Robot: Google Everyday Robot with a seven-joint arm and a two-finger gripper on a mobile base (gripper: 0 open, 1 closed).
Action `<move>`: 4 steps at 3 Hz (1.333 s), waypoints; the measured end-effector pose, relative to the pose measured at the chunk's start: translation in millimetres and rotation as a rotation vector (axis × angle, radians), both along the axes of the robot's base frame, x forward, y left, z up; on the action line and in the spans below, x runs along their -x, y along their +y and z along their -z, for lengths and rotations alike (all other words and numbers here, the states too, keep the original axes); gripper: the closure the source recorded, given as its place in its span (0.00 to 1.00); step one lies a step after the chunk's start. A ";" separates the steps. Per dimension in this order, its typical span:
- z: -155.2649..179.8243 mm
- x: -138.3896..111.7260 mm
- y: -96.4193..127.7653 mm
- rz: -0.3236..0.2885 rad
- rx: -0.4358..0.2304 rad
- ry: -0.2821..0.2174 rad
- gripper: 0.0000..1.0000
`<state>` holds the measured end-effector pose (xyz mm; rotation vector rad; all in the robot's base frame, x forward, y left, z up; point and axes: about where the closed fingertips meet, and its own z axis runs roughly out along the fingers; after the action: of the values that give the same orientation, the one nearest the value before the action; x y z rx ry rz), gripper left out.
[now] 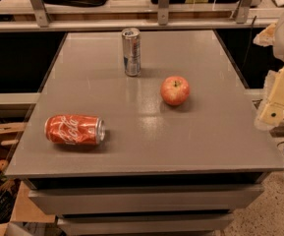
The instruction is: Move apple near coke can
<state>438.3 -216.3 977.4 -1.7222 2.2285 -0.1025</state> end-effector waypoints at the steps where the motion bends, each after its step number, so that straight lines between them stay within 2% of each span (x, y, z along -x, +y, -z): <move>1: 0.0 -0.1 0.1 0.000 0.000 0.000 0.00; 2: 9.1 -9.0 7.0 0.003 -0.081 -0.017 0.00; 4: 47.4 -29.6 39.2 0.051 -0.363 -0.069 0.00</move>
Offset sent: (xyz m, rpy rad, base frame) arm 0.0272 0.0185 -0.0300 0.2405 -0.0294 -0.0093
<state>467.8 -177.1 930.0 -1.4450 2.0864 0.2146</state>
